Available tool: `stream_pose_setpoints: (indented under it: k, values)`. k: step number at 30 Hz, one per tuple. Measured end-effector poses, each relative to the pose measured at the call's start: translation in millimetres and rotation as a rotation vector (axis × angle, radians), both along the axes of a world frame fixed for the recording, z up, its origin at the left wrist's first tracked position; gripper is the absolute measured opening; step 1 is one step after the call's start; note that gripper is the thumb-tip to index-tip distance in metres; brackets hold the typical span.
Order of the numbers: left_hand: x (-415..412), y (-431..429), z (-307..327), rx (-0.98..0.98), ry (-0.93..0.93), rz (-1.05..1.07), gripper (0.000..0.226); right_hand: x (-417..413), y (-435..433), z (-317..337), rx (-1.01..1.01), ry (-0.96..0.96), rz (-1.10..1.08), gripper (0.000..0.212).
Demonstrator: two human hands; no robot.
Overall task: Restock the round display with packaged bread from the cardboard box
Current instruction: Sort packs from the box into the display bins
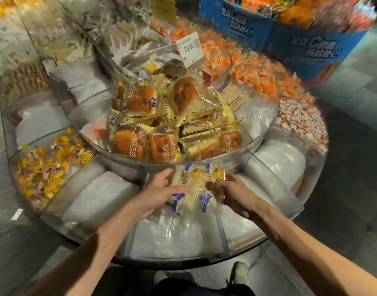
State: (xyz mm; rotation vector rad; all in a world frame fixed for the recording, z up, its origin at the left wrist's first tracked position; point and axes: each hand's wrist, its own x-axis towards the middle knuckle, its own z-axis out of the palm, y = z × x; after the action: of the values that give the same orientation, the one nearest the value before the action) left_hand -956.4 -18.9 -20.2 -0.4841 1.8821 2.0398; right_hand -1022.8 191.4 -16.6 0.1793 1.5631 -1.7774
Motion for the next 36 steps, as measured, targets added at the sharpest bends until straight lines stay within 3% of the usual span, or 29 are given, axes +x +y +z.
stream_pose_setpoints:
  k: [4,8,11,13,22,24,31,36]
  values:
    - [-19,50,-3,-0.125,0.002,-0.012,0.053,-10,39,0,-0.094,0.007,0.099,0.025]
    - [-33,113,-5,-0.202,-0.036,0.01,0.062,-29,89,-14,-0.028,0.106,0.143,0.029]
    - [-41,156,-1,-0.299,-0.059,0.042,0.031,-46,128,-21,0.048,0.185,0.234,0.047]
    - [-41,178,-2,-0.329,-0.065,0.039,0.023,-56,149,-26,0.088,0.238,0.309,0.051]
    - [-31,197,-2,-0.209,-0.173,0.025,0.008,-81,165,-39,0.173,0.283,0.43,0.067]
    - [-32,191,-9,-0.15,-0.179,0.067,0.017,-85,160,-41,0.172,0.251,0.392,0.069]
    - [-48,167,-38,0.139,-0.193,0.311,0.042,-113,151,-39,0.244,0.209,0.186,0.039]
    - [-61,170,-61,0.206,-0.258,0.57,0.029,-133,154,-54,0.249,0.183,0.11,0.029]
